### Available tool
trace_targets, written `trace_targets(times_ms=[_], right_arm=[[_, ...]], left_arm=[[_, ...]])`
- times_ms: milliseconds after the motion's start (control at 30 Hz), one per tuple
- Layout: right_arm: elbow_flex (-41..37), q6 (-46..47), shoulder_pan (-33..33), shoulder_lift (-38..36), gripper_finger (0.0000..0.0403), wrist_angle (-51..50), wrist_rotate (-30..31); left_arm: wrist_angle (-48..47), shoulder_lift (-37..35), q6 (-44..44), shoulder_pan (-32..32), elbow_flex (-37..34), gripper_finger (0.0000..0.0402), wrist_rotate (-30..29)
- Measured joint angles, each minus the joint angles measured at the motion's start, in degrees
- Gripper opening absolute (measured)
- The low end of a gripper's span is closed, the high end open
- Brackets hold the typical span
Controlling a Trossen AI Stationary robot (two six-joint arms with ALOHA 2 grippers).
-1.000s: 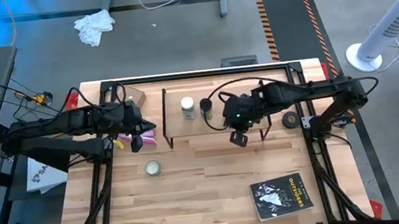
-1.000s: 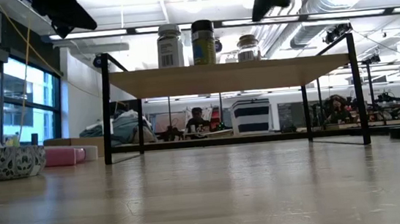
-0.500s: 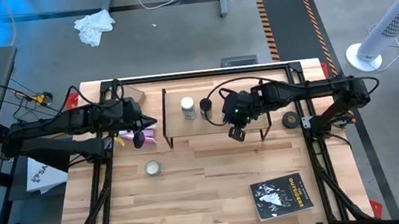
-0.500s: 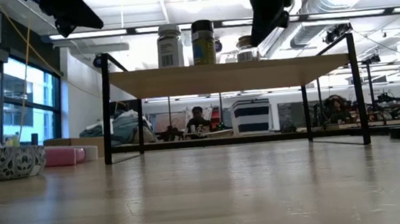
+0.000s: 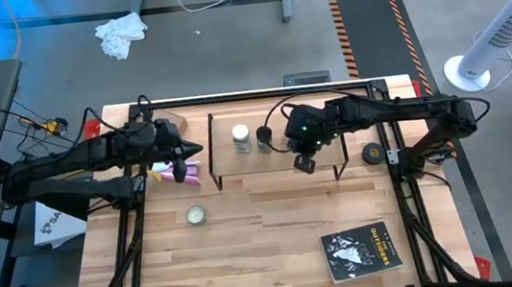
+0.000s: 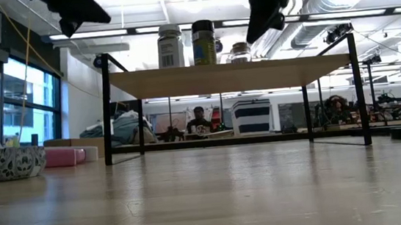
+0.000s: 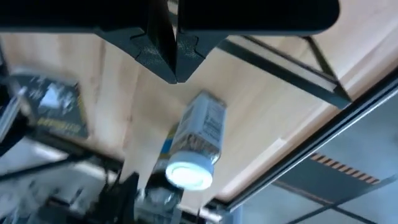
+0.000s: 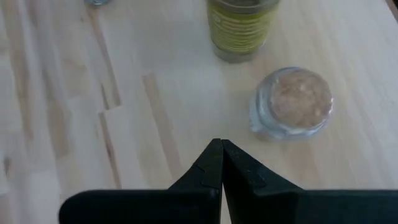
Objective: Shelf spices
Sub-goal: Return to Home Position
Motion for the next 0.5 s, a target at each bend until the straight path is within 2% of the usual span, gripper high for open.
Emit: trace_targets(times_ms=[100,267,400,500], right_arm=[[0.0,2.0,0.6,-1.8,0.0000,-1.3,-0.1],[0.0,6.6,0.9,-6.1,0.0000,-2.7,0.1],[0.0,6.6,0.9,-10.8,0.0000,-2.6,0.8],[0.0,5.5,0.4,-14.8,0.0000,-2.6,3.5]], left_arm=[[4.5,-2.3,-3.4,-0.3,-3.1,0.0000,0.2],[18.9,-10.2,-11.4,-1.8,-14.6,0.0000,-0.3],[32.2,-14.8,-15.2,-3.5,-23.1,0.0000,-3.9],[36.9,-17.1,-14.7,-5.7,-27.5,0.0000,-7.8]])
